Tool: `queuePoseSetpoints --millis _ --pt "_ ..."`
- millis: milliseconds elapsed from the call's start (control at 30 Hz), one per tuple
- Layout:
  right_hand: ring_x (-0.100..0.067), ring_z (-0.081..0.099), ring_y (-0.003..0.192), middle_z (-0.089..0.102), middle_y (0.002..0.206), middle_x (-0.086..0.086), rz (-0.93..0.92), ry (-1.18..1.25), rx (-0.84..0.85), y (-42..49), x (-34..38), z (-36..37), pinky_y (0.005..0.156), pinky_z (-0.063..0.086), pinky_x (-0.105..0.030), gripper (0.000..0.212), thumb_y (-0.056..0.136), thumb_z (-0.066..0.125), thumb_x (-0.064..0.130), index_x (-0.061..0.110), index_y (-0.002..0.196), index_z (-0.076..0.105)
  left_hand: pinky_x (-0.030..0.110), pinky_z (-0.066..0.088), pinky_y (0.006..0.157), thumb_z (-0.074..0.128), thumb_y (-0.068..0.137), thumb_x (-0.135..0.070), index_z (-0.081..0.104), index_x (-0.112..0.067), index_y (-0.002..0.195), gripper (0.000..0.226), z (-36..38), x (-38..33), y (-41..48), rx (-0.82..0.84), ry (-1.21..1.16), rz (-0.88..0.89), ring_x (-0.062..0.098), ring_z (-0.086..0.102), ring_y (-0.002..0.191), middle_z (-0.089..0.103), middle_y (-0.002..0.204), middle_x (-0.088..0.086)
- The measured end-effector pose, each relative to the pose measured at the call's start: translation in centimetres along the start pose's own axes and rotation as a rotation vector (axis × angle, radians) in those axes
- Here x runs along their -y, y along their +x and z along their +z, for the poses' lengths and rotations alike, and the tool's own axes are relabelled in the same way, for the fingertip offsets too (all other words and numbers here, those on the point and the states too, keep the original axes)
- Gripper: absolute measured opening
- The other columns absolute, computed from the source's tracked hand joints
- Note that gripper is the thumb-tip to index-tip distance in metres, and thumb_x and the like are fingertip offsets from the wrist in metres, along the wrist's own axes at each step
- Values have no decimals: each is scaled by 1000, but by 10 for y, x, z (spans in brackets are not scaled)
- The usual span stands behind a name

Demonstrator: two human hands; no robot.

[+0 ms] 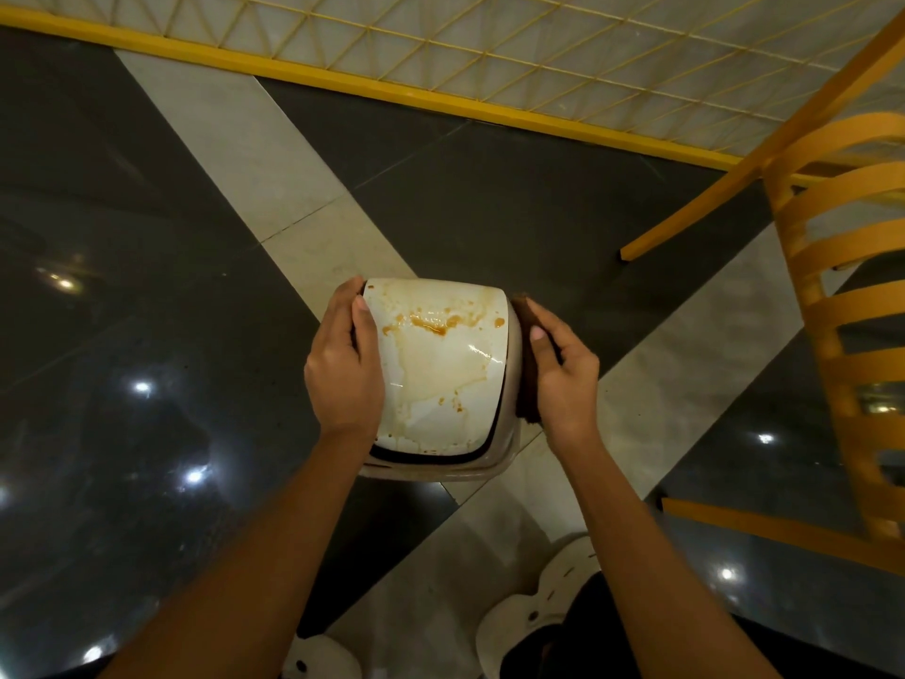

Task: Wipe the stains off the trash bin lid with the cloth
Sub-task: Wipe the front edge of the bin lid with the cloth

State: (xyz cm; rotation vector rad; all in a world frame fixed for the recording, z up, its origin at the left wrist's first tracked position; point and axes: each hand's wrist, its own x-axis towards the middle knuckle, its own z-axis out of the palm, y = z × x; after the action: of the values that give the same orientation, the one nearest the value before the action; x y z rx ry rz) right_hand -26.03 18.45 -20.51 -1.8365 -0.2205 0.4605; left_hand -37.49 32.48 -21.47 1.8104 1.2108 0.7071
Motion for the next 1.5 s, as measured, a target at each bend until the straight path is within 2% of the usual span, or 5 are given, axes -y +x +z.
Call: queuePoseSetpoints --millis 467,733,967,1267,1500 --pt "-9 50 119 58 128 1 -20 -90 40 6 4 -3 103 39 -26 33 96 44 8 15 125 57 30 48 93 33 99 -38 51 -25 131 39 1 -1 0 2 7 1 14 55 116 57 129 -4" --pt "-9 51 114 60 123 -2 22 -246 236 54 3 8 103 39 -25 32 96 41 4 13 120 61 37 49 95 33 99 -37 52 -24 130 39 0 -1 0 -10 1 -5 14 55 116 58 129 -4" --pt "-13 50 120 57 128 0 24 -146 88 8 -23 0 104 40 -29 36 96 42 7 18 128 54 35 50 94 33 98 -38 52 -24 130 39 0 -2 -1 -6 -8 -3 15 56 116 58 129 -3" --pt "-14 50 120 57 128 -3 58 -191 192 49 -18 8 106 39 -35 34 97 41 7 15 125 57 24 45 92 34 99 -36 52 -22 130 39 0 -2 -1 -18 9 8 13 55 116 58 128 -3" --pt "-7 43 129 49 137 4 37 -24 -52 -51 -48 5 109 36 -31 38 97 41 9 24 131 46 23 44 91 34 99 -35 52 -22 129 38 0 -1 -1 -18 18 17 12 55 115 58 128 -3"
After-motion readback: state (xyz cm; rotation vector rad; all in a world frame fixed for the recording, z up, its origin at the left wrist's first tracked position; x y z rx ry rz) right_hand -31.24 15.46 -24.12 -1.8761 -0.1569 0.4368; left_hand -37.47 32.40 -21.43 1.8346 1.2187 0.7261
